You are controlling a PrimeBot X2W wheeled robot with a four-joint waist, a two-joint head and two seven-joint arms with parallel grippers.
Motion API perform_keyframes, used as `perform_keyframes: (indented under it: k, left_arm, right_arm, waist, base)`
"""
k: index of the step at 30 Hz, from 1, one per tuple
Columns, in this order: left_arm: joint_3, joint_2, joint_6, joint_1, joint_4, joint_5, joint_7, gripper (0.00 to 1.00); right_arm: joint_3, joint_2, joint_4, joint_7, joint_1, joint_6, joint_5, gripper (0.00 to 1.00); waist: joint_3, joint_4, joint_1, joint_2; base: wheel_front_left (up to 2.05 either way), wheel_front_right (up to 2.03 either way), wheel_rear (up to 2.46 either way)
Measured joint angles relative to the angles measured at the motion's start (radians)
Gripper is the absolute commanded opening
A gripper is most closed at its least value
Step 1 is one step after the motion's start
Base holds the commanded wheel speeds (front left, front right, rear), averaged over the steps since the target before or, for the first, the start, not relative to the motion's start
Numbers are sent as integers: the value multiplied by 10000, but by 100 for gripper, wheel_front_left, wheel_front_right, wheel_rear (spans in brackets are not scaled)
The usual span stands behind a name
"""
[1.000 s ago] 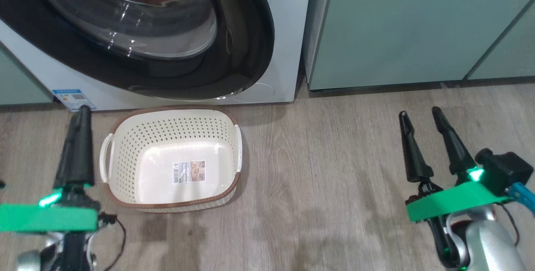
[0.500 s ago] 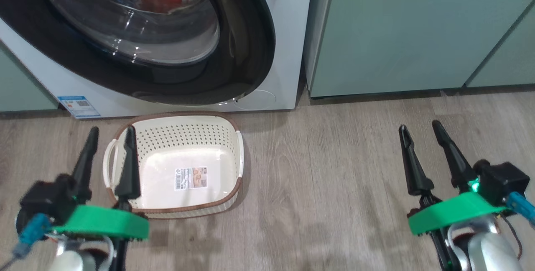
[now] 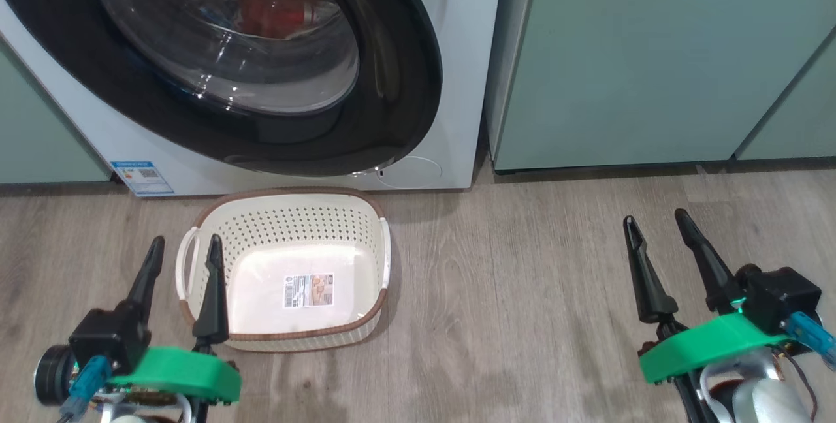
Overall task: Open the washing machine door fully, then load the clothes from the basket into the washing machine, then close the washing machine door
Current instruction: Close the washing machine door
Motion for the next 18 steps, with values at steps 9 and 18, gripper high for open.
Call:
perform_keyframes:
  k: [9, 18]
  left_arm:
    - [17, 0, 90, 1, 182, -2, -73, 100]
    - [15, 2, 153, 0, 219, -40, -82, 100]
  right_arm:
    - [10, 0, -2, 71, 13, 0, 4, 100]
    - [12, 0, 4, 58, 12, 0, 19, 100]
  waist:
    - [-28, -5, 0, 0]
    - [27, -15, 0, 0]
  base:
    - [0, 0, 0]
    - [0, 0, 0]
